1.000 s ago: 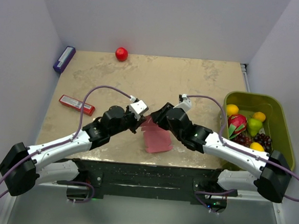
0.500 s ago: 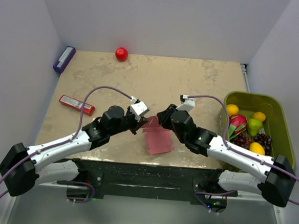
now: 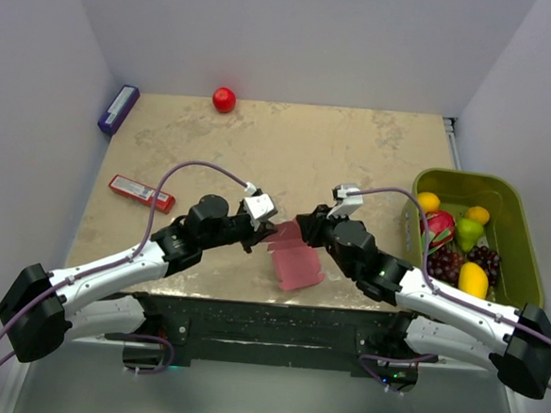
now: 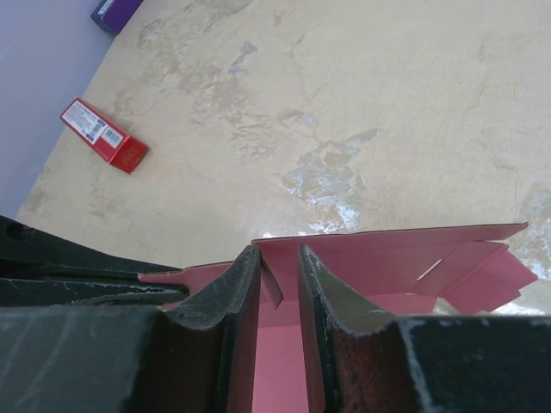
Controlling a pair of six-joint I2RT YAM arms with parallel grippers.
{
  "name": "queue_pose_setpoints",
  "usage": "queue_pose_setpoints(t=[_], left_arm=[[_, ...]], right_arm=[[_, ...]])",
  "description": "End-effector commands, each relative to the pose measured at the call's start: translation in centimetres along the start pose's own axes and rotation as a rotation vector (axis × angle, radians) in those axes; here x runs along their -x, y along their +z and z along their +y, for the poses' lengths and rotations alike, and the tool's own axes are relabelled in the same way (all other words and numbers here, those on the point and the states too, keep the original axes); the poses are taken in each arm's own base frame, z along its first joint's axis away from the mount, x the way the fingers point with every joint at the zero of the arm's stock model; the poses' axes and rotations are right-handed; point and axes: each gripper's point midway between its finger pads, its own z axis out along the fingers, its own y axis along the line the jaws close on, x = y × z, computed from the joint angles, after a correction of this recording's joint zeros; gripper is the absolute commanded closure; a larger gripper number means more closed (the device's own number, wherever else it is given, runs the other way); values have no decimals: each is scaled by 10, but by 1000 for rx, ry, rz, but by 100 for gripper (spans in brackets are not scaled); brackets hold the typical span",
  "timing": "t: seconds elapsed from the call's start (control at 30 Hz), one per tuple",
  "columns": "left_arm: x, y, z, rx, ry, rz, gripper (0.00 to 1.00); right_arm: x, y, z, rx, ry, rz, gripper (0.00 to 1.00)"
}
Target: Fold the paper box
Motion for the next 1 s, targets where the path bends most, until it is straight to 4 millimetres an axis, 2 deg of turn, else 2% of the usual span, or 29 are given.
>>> queue_pose_setpoints(t=[0.0,0.13,0.27,0.37,0.43,0.47,0.53,0.57,0.63,0.67,0.77,0.87,0.93,0.97], left_arm=[[33,-5,-25,-142,61,-98,100],[33,-6,-37,-213,56,-98,100],[35,-7,-39,-222,51,-104,100],[32,-3,-28,-161,37,-84,100],[24,2,-11,-69,16,-41,100],[23,4,-5,-34,8,-28,100],[10,8,11,55,-6,33,100],[11,10,14,75,-50,41,100],[2,12,21,118,-75,77,100],[2,13,23,130,-90,83,100],[-3,14,28,163,-111,108,100],[-5,16,25,156,-136,120,100],[-8,19,23,141,-156,132,100],[-8,20,23,139,-174,134,100]], right_arm=[[5,0,-35,-122,-167,-48,73],[1,1,-46,-170,-221,-38,72],[-3,-1,-55,-204,-237,-26,70],[7,-6,-50,-194,-213,-40,62],[22,-9,-39,-172,-178,-55,55],[24,-14,-38,-167,-178,-39,48],[37,-18,-29,-158,-126,-46,41],[34,-20,-24,-132,-130,-18,39],[35,-23,-13,-112,-85,1,38],[28,-24,-12,-112,-86,26,38],[9,-30,8,-68,-56,68,38],[-21,-37,36,-3,-38,130,37],[-40,-34,45,-19,-31,157,38],[-51,-38,55,0,-38,173,39]])
